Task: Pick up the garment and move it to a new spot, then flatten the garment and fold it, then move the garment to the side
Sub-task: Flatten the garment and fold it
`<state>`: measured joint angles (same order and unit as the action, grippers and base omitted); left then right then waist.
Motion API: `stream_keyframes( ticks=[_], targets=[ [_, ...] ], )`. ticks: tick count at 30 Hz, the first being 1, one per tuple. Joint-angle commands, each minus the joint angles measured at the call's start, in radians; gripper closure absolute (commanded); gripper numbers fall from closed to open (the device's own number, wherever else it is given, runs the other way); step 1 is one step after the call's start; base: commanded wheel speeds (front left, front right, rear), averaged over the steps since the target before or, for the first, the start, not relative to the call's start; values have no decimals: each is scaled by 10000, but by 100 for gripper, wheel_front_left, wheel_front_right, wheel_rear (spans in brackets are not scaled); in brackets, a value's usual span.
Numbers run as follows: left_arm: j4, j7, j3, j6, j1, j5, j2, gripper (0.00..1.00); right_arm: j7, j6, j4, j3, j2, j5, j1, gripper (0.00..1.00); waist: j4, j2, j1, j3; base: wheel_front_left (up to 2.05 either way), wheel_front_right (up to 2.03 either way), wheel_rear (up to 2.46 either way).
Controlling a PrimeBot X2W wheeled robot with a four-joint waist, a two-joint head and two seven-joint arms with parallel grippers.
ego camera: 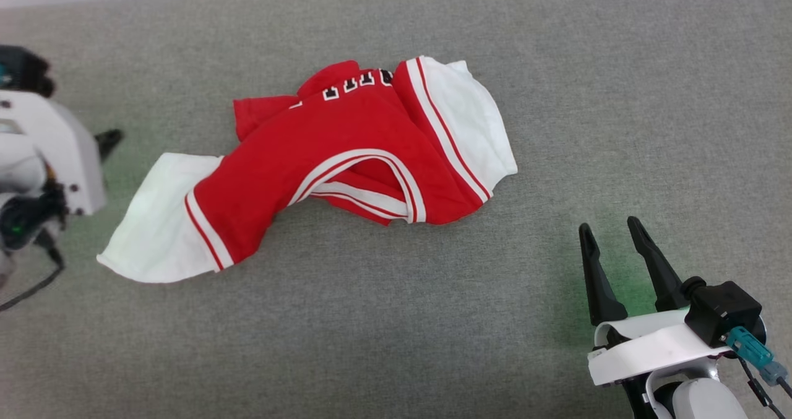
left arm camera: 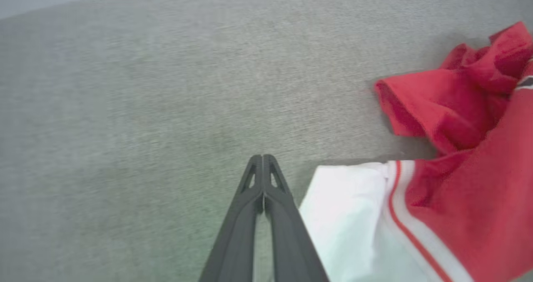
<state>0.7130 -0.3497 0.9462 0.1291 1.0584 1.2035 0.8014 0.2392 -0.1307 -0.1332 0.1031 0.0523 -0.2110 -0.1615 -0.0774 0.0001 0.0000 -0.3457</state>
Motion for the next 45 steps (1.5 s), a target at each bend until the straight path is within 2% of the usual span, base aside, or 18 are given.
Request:
stream_keyframes(
  ticks=[1, 4, 6, 12, 13, 14, 15, 16, 23, 34, 35, 37, 45],
  targets=[
    [258, 181, 97, 23, 27, -185, 53, 100, 56, -1, -22, -15, -20, -35, -102, 0, 48, -1, 0, 47, 0, 0, 0],
    [785, 521, 131, 23, 137, -234, -93, 100, 40, -1, -37, -15, -19, -24, -87, 0, 86, -1, 0, 98, 0, 0, 0],
    [879, 440, -16, 24, -79, 337, -348, 100, 22, -1, -39, -15, -19, -25, -59, 0, 100, -1, 0, 142, 0, 0, 0],
    [391, 145, 370, 8, -160, 682, -277, 100, -28, -1, 26, -54, -18, 1, 23, 0, 135, -1, 0, 186, 0, 0, 0],
    [291, 56, 462, 10, -159, 724, -285, 91, -38, -1, 28, -49, -18, 1, 38, 0, 137, -1, 0, 193, 0, 0, 0],
    [218, 27, 531, 10, -110, 715, -224, 71, -48, -1, 33, -34, -18, -9, 49, 0, 139, -1, 0, 198, 0, 0, 0],
    [186, -30, 589, 10, -74, 742, -184, 23, -52, -1, 37, -15, -20, -22, 59, 0, 142, -1, 0, 207, 0, 0, 0],
    [114, -137, 674, 9, -84, 817, -180, 0, -54, -1, 38, 9, -21, -45, 72, 0, 145, -1, 0, 218, 0, 0, 0],
    [-366, -549, 1133, 9, 12, 979, -55, 0, -49, -1, 21, 163, -20, -111, 36, 0, 81, -1, 0, 188, 0, 0, 0],
    [-139, -827, 1485, 9, -159, 1594, -185, 0, -5, -1, -6, 208, -20, -139, -47, 0, -188, -1, 0, 11, 0, 0, 0],
    [-138, -835, 1511, 9, -168, 1653, -180, 41, 0, -1, -11, 200, -20, -138, -33, 0, -191, -1, 0, 19, 0, 0, 0],
    [-169, -766, 1557, 9, -186, 1723, -189, 98, 7, -1, -22, 168, -19, -139, -1, 0, -176, -1, 0, 44, 0, 0, 0],
    [473, 714, 1407, 9, 370, 1216, 82, 100, -30, -1, 0, 145, -21, -95, 67, 0, -38, -1, 0, 209, 0, 0, 0]
  ],
)
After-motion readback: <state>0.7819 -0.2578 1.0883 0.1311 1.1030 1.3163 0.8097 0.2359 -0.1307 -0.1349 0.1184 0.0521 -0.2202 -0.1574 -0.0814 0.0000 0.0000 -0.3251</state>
